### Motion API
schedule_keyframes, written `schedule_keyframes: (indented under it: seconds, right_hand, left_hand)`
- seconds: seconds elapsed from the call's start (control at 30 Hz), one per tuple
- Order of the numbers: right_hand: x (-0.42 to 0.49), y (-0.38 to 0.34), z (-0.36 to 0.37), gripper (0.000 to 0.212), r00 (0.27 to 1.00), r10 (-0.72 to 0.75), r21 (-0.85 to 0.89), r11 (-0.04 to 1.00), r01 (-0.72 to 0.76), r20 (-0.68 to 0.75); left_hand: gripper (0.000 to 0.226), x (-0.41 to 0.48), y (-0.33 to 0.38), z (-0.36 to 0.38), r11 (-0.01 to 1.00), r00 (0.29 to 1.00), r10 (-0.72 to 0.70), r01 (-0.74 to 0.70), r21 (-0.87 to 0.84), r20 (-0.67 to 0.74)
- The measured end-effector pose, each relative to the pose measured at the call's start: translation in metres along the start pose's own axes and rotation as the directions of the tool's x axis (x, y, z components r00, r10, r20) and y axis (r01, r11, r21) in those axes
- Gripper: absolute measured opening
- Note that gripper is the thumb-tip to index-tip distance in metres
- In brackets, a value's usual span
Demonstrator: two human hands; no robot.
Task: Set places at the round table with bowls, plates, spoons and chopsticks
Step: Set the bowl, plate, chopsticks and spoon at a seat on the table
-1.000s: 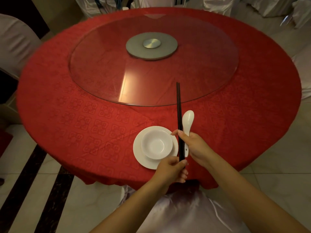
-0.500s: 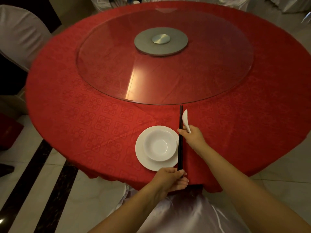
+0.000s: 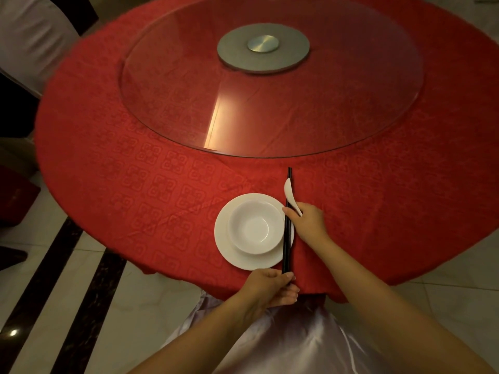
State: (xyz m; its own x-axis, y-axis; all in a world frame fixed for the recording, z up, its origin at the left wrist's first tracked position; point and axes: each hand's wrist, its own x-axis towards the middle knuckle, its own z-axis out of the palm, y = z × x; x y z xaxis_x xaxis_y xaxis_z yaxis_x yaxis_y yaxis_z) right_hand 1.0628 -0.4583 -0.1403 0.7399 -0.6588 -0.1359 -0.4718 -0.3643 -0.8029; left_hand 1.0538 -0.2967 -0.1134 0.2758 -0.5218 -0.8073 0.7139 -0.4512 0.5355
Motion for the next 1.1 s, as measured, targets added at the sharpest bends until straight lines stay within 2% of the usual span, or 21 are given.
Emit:
schedule_keyframes:
  seconds: [0.2, 0.33, 0.4, 0.77, 0.9, 1.1]
  right_hand:
    - [-0.0014, -0.0012, -0.0005, 0.028, 1.000, -0.029, -0.019, 0.999, 0.029, 0.011]
    - [-0.0005, -0.0024, -0.0015, 0.047, 1.000, -0.011, -0.040, 0.999, 0.011, 0.003]
    - [-0.0009, -0.0045, -0.0025, 0.050, 1.000, -0.004, -0.054, 0.999, 0.004, -0.003]
    - [-0.0019, -0.0045, -0.0037, 0.040, 1.000, 0.030, -0.035, 0.999, -0.031, -0.007]
    - [-0.0014, -0.0038, -0.0022, 0.042, 0.999, 0.033, -0.022, 0.999, -0.034, -0.026]
    - [-0.0046, -0.0057, -0.0060, 0.042, 0.997, 0.028, -0.019, 0.999, -0.030, -0.065]
  left_hand:
    - [0.014, 0.0006, -0.0015, -0.0016, 1.000, 1.000, -0.005, 0.005, 0.004, 0.023]
    - [0.015, -0.0001, -0.0014, -0.0037, 1.000, 1.000, -0.009, 0.009, -0.011, 0.023]
    - [0.016, -0.0002, -0.0015, -0.0045, 1.000, 1.000, -0.009, 0.009, -0.020, 0.021]
    - [0.018, 0.0003, -0.0026, -0.0080, 1.000, 1.000, 0.002, -0.003, -0.031, -0.020]
    - [0.027, -0.0004, -0.0035, -0.0084, 1.000, 0.999, -0.004, 0.003, -0.021, -0.049]
    - [0.026, -0.0030, -0.0034, -0.0091, 1.000, 0.999, 0.008, -0.008, 0.001, -0.049]
